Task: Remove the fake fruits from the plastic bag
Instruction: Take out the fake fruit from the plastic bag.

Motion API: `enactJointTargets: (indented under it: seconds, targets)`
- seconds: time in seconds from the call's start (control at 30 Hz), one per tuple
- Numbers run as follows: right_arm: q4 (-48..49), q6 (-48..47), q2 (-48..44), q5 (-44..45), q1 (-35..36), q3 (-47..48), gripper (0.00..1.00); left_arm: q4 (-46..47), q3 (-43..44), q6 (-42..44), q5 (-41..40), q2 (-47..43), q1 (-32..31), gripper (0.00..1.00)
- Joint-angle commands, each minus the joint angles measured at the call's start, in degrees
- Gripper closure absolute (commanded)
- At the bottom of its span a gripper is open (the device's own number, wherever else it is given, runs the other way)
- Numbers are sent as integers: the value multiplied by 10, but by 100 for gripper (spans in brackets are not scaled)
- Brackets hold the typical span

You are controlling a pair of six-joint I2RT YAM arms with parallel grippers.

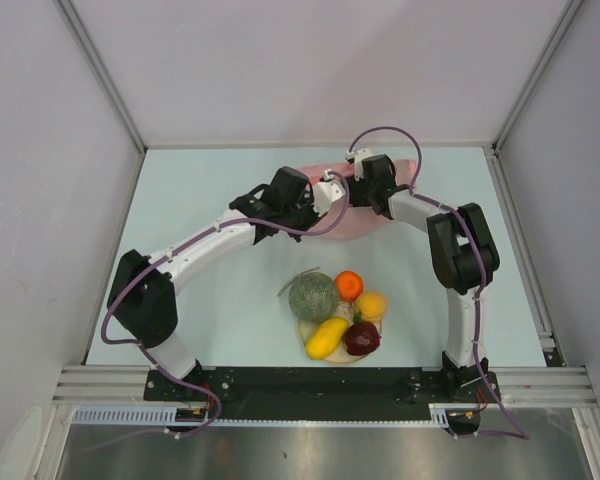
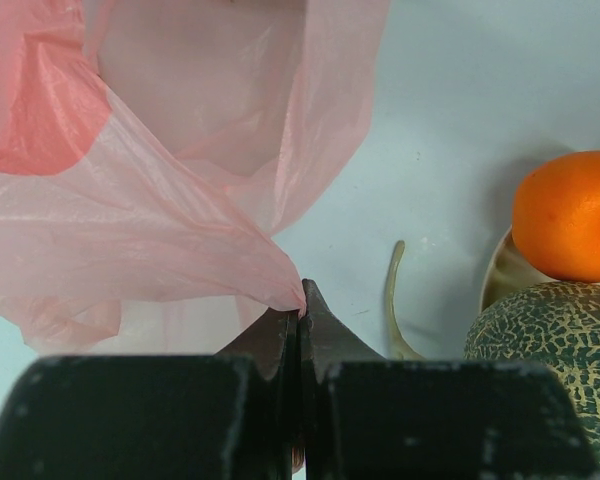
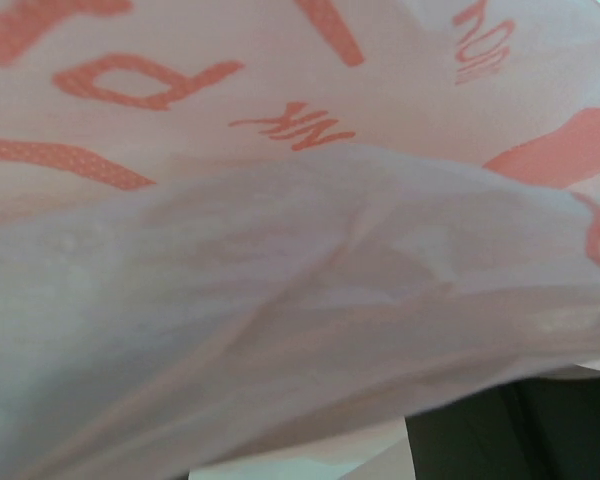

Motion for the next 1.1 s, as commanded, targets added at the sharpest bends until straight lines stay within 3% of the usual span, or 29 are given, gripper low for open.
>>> enactJointTargets:
  seconds: [0.0,0.07,0.3,0.67,0.9,0.93,1.03,1.07]
  targets:
    - [-13,-35,-10,-74,-4,27,53,14,14,16,-3,-14,-5,100]
    - [-15,-44,-36,-114,-6,26,61,14,13,15,-4,-14,-5,100]
    - [-10,-23,-124,-260,-15,18,63,33,12,-6,-47,-3,-4,100]
    - [-99,-100,-241,-321,-15,-26,67,54,21,49,-120,6,2,100]
    - [-242,-162,-363,-341,-8,-75,71,106,-33,45,-177,-29,17,99]
    - [-260,-176,-377,-344,-1,-83,71,104,-37,45,-180,-35,17,95]
    - [-330,-251,-440,-338,34,-122,72,68,-36,36,-178,-47,20,42]
    - [-347,-276,-457,-334,45,-131,72,58,-38,25,-185,-52,21,17]
